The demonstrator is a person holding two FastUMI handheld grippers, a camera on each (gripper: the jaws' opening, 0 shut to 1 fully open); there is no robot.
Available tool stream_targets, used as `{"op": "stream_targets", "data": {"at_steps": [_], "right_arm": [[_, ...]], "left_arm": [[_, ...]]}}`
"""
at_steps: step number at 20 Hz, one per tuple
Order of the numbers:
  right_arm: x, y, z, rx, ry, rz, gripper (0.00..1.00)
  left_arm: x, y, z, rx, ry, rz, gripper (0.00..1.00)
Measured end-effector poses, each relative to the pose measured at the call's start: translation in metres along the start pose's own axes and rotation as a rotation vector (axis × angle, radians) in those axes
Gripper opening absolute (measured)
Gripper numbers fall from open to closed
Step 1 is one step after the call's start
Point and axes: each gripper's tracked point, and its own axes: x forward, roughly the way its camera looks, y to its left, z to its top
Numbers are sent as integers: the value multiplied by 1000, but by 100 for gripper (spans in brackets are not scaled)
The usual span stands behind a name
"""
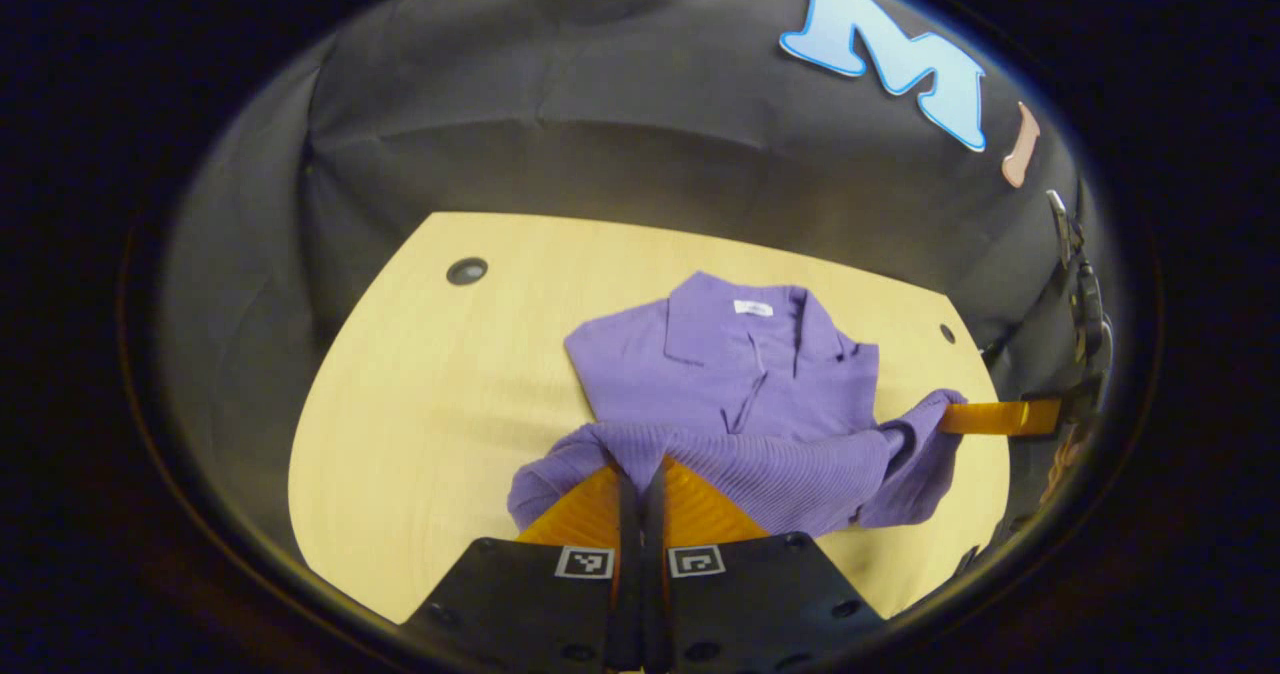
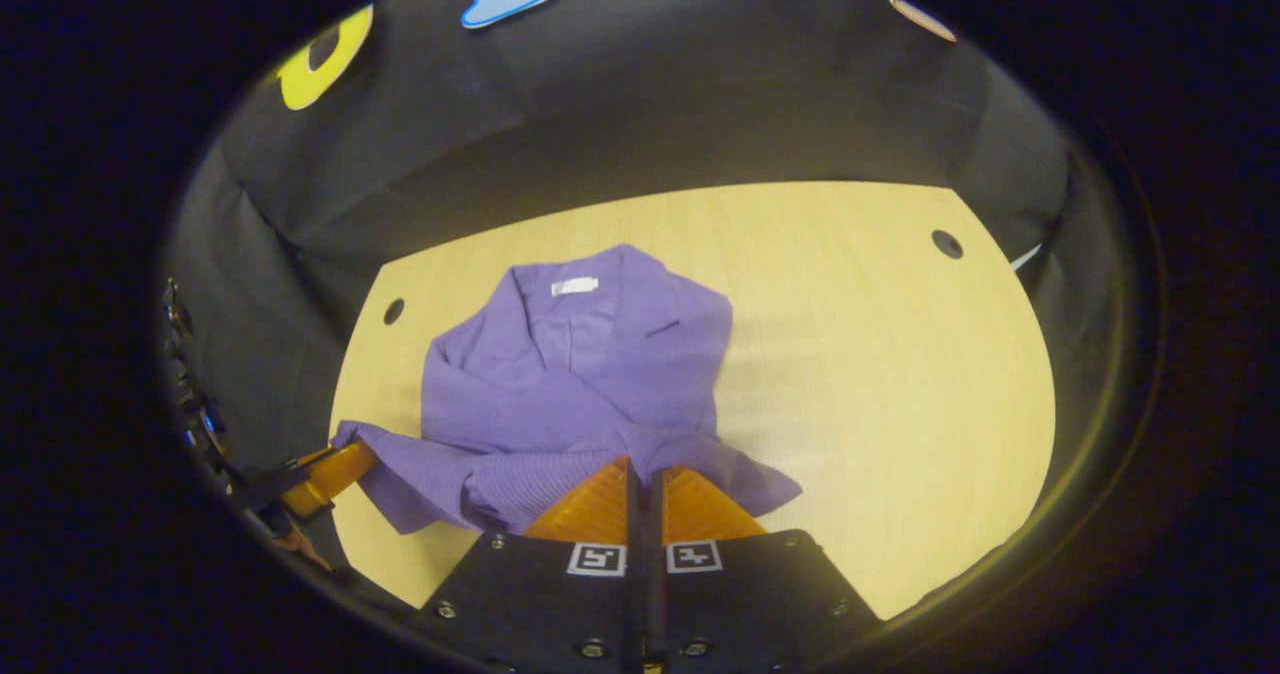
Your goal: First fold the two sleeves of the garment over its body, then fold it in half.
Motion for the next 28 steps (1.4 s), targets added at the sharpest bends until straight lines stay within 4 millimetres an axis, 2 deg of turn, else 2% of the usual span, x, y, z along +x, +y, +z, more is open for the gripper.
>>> {"op": "stream_targets", "data": {"at_steps": [2,6,10,12,15,17,20,21,24,28], "right_arm": [[9,4,24,7,-29,7,1],[34,8,64,5,-72,5,1],[67,6,95,25,-103,-6,1],[87,0,102,31,-98,-18,0],[117,-8,105,29,-91,-37,0],[134,-11,100,26,-75,-42,0],[155,-15,93,16,-52,-42,1],[170,-7,91,16,-44,-42,1],[179,-9,88,11,-40,-39,1],[181,-11,87,12,-34,-21,4]], "left_arm": [[12,1,21,16,-18,5,6],[43,0,58,21,-53,11,5],[80,0,88,19,-82,16,6],[105,-1,98,17,-86,18,5],[140,-2,100,10,-69,23,6],[161,1,90,29,-41,33,5],[181,2,78,35,-8,47,5],[187,4,74,29,-2,52,5],[199,10,60,2,29,72,6],[201,10,60,-23,16,87,7]]}}
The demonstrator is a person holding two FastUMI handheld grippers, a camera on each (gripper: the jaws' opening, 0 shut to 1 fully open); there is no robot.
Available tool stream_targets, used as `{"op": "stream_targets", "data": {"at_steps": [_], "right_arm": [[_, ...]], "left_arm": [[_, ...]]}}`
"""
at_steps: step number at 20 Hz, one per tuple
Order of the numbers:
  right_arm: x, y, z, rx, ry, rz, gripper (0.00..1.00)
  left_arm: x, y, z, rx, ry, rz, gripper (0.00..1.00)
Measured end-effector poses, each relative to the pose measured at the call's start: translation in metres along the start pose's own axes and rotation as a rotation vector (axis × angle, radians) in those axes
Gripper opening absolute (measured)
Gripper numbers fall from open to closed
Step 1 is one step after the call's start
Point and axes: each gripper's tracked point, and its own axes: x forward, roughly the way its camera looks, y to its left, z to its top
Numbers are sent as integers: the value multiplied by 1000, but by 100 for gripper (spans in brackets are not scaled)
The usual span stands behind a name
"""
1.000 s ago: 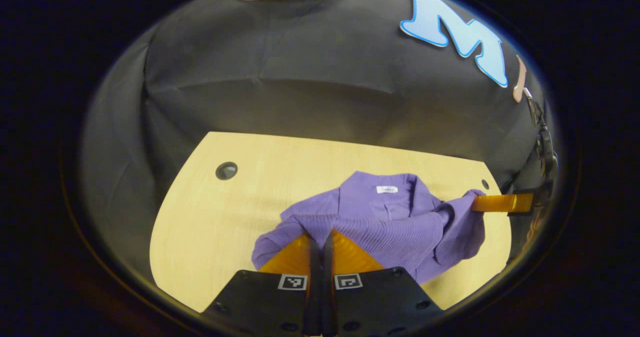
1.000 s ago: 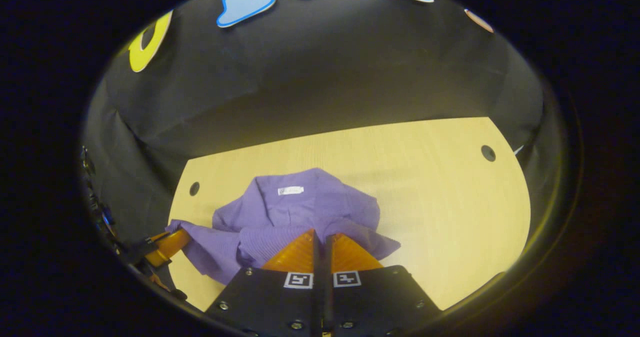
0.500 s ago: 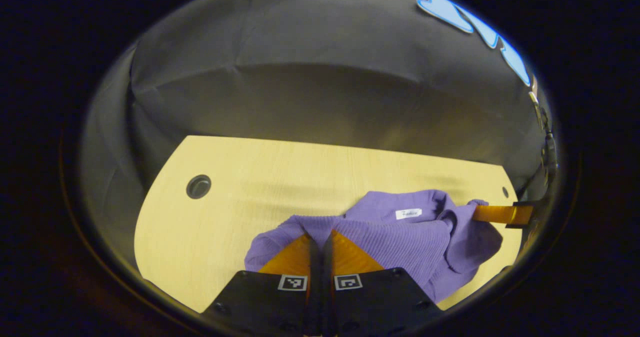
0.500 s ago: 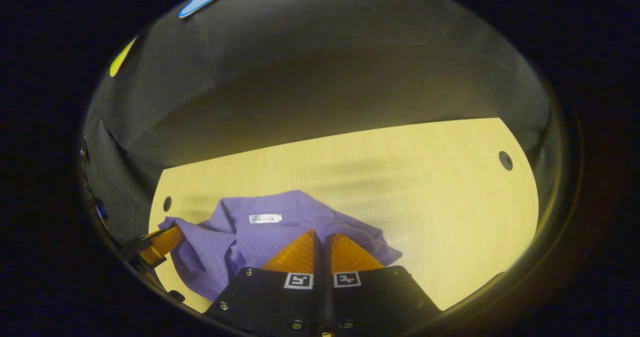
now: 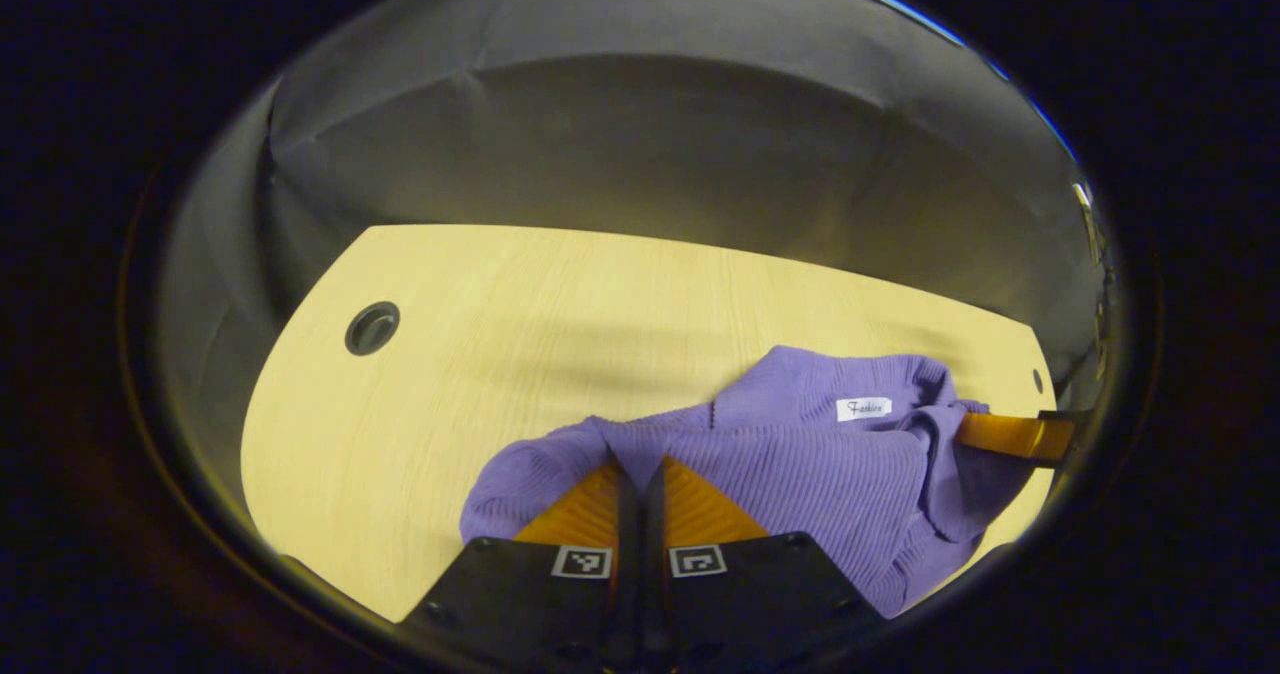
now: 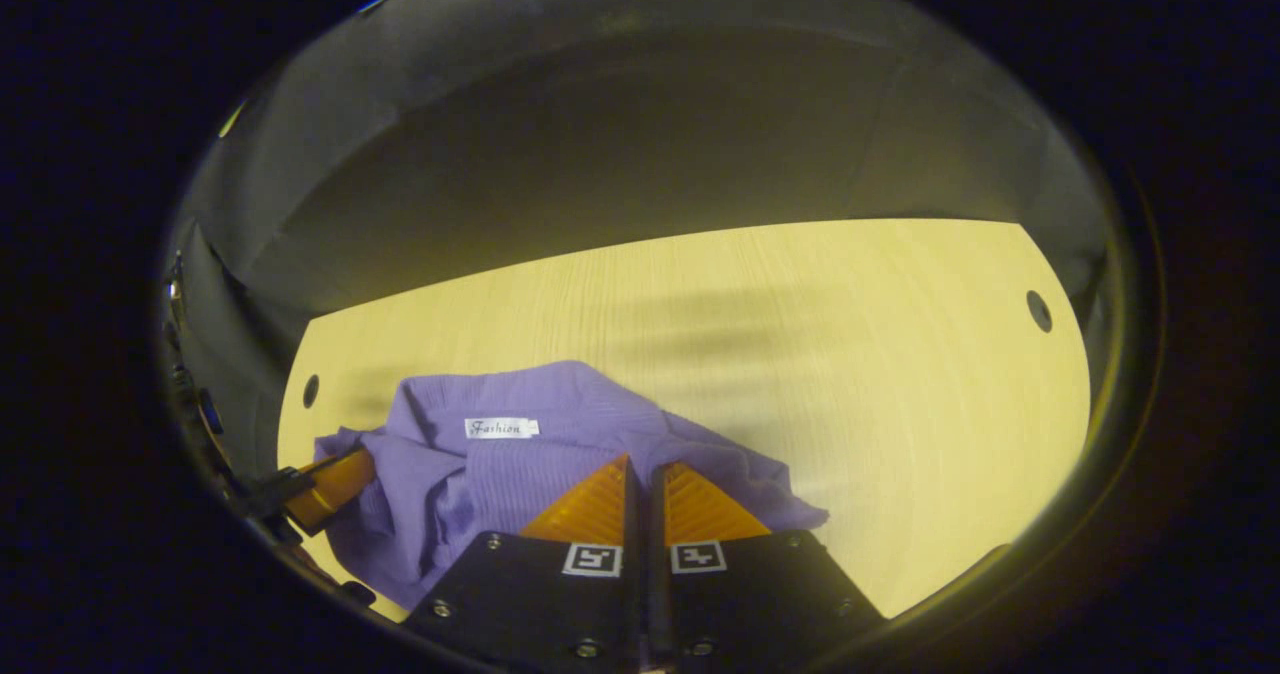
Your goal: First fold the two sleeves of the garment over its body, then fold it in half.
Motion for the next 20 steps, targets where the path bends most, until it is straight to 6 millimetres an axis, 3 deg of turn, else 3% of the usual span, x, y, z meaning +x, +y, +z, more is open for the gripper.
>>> {"op": "stream_targets", "data": {"at_steps": [3,5,6,8,11,14,15,16,20], "right_arm": [[-5,7,0,15,0,53,14],[-7,19,2,21,-21,95,39],[-14,21,4,2,-37,95,61],[-27,20,10,-66,-86,67,74],[-61,28,18,-116,-160,54,74],[-101,33,22,-97,-213,60,74],[-117,35,23,-89,-232,63,72],[-135,36,24,-85,-253,65,74],[-213,38,26,-106,-347,59,74]], "left_arm": [[1,-1,1,3,-1,-8,14],[-2,-6,1,2,-1,-23,19],[-6,-6,3,9,-5,-22,32],[-19,-10,9,22,-35,-27,49],[-55,-28,25,23,-103,-85,75],[-102,-40,38,32,-173,-104,81],[-121,-44,43,33,-195,-115,76],[-142,-48,48,34,-219,-124,81],[-226,-53,64,53,-321,-142,80]]}}
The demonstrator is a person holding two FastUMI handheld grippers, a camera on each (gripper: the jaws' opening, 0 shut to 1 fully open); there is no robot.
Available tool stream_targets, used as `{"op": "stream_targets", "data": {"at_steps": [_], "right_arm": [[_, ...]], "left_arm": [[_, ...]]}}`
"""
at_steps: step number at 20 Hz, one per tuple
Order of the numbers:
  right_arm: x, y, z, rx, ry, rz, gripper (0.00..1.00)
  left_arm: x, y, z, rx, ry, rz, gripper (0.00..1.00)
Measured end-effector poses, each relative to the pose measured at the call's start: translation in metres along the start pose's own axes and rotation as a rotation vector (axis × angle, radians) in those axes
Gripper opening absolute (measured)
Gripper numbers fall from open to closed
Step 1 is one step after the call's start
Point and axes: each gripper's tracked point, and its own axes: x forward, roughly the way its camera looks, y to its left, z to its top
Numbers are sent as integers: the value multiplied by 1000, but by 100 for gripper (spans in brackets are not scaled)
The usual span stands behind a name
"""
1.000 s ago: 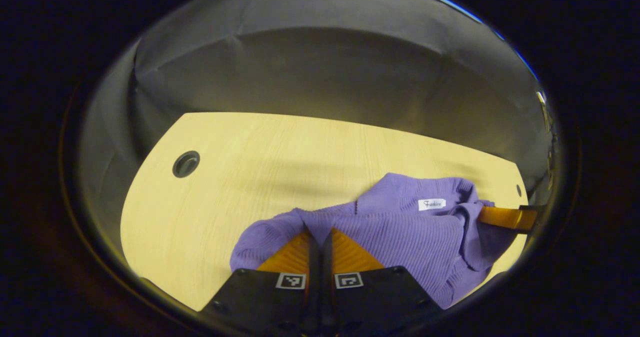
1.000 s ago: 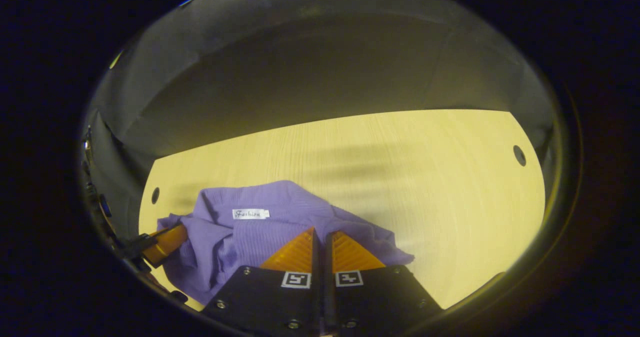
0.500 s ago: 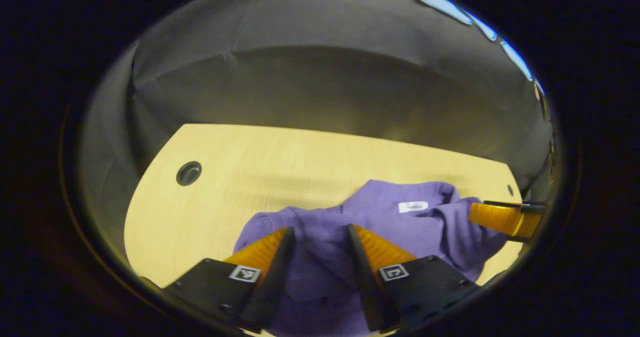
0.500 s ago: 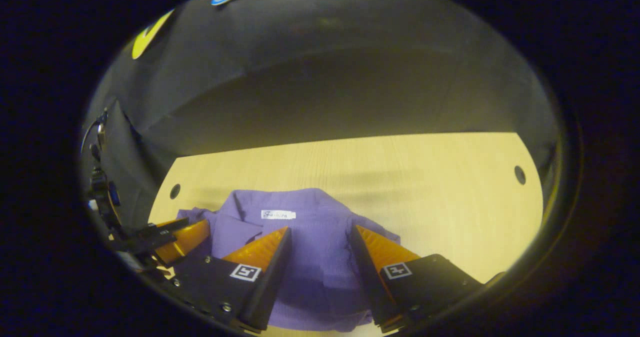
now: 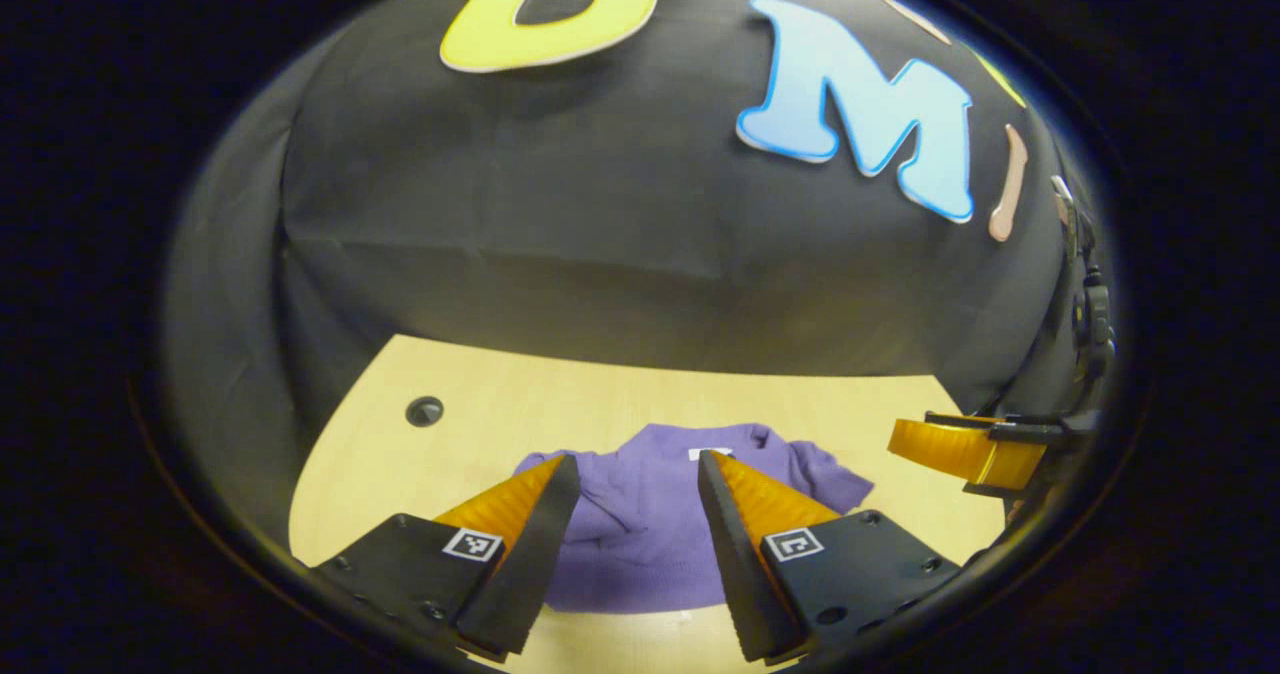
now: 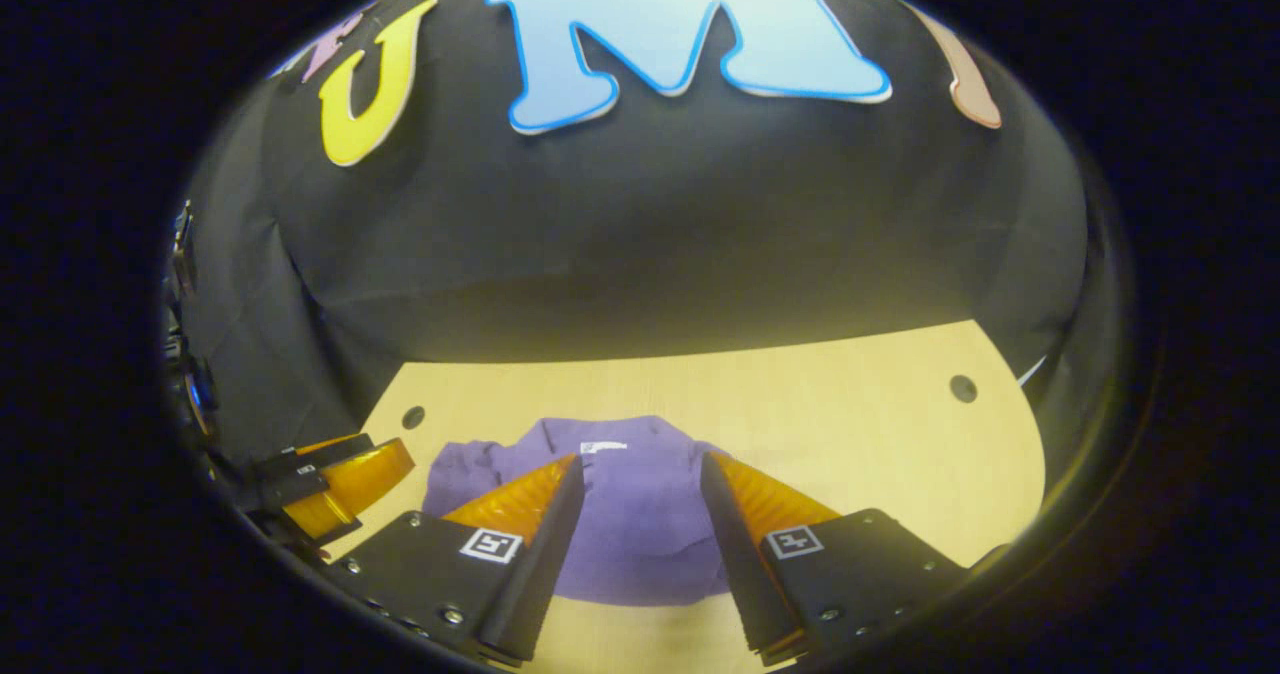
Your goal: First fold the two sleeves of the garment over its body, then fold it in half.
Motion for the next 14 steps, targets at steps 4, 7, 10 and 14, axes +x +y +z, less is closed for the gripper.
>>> {"op": "stream_targets", "data": {"at_steps": [4,7,10,14], "right_arm": [[-69,12,18,-19,-97,7,74],[-117,21,24,-43,-159,11,74],[-152,37,24,-75,-231,16,74],[-197,48,22,-92,-341,26,75]], "left_arm": [[-67,-20,26,25,-85,-25,75],[-113,-29,37,37,-136,-33,75],[-159,-39,42,43,-191,-36,83],[-209,-48,42,47,-266,-47,75]]}}
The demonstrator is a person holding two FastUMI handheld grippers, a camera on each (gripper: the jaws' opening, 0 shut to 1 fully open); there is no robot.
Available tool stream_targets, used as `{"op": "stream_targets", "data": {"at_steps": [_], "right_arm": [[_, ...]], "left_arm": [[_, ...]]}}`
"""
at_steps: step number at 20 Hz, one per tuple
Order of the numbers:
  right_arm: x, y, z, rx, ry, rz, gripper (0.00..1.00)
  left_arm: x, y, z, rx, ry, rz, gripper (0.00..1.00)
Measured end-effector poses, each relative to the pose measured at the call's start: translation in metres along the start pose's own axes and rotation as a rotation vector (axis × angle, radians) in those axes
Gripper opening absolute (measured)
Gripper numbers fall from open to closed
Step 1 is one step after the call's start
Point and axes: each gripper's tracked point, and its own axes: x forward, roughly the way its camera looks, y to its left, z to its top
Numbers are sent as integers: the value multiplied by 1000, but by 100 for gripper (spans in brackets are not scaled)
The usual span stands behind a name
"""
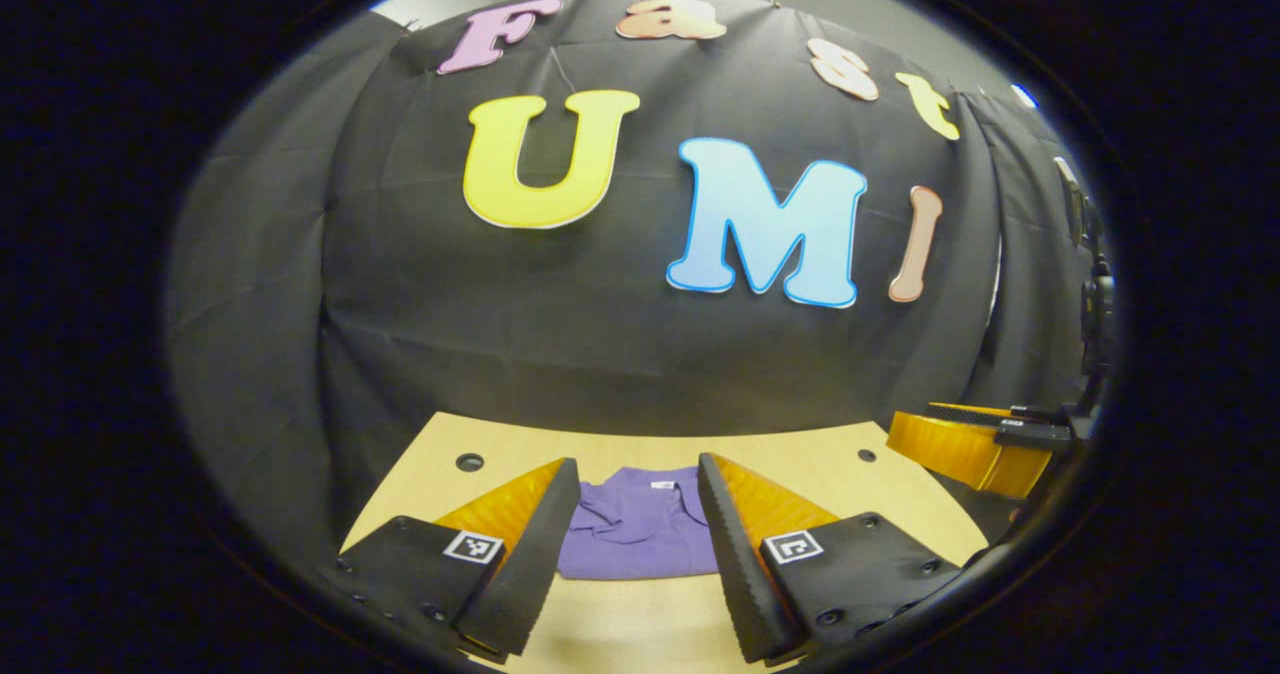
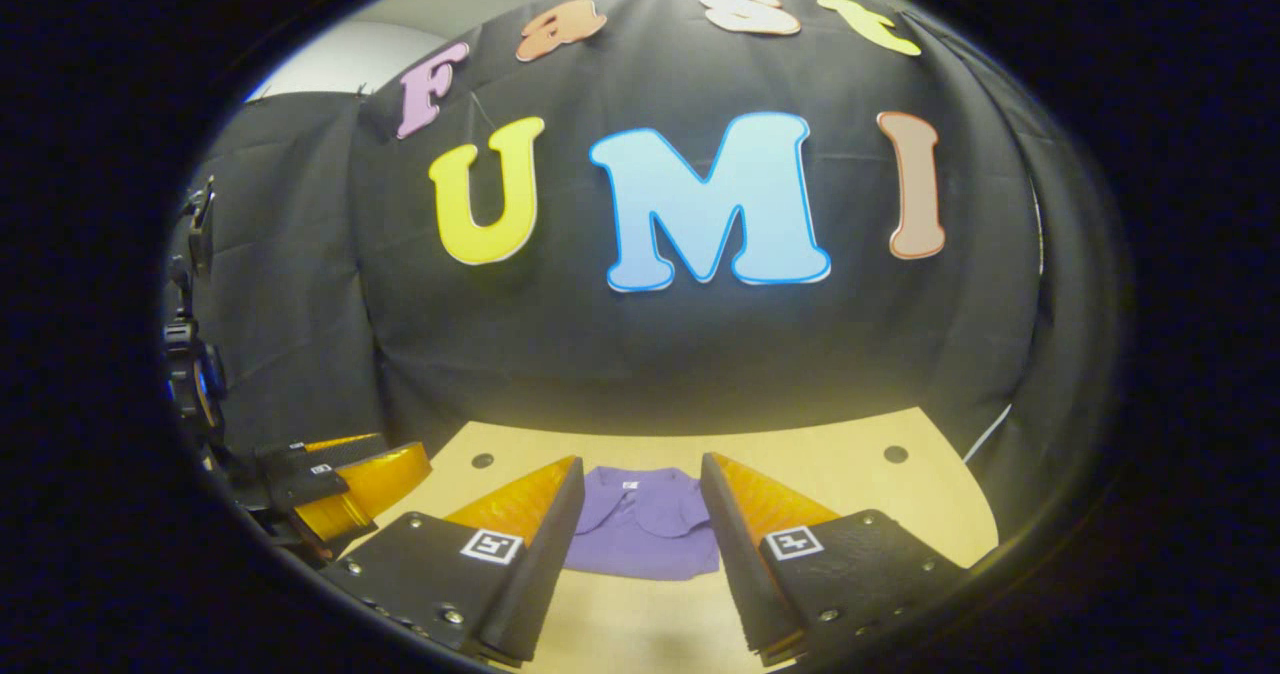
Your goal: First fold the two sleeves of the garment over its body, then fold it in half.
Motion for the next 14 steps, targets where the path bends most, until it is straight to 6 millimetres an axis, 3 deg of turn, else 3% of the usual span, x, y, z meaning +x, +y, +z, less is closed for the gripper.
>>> {"op": "stream_targets", "data": {"at_steps": [1,2,3,6,11,12,13,14], "right_arm": [[-9,1,1,-1,-23,0,74],[-17,3,3,1,-41,0,74],[-24,4,3,2,-57,-3,74],[-37,4,1,7,-80,-25,71],[-51,3,-1,34,-105,-80,71],[-54,1,-1,33,-112,-96,73],[-56,-1,0,30,-117,-109,73],[-58,-2,0,25,-126,-121,73]], "left_arm": [[-10,-3,2,-9,-13,-9,80],[-20,-4,5,-15,-28,-13,75],[-28,-4,9,-16,-44,-15,80],[-48,1,16,17,-85,-20,75],[-62,-4,13,113,-82,-69,75],[-63,-8,9,120,-80,-89,84],[-63,-12,6,125,-73,-111,84],[-61,-17,4,132,-70,-130,75]]}}
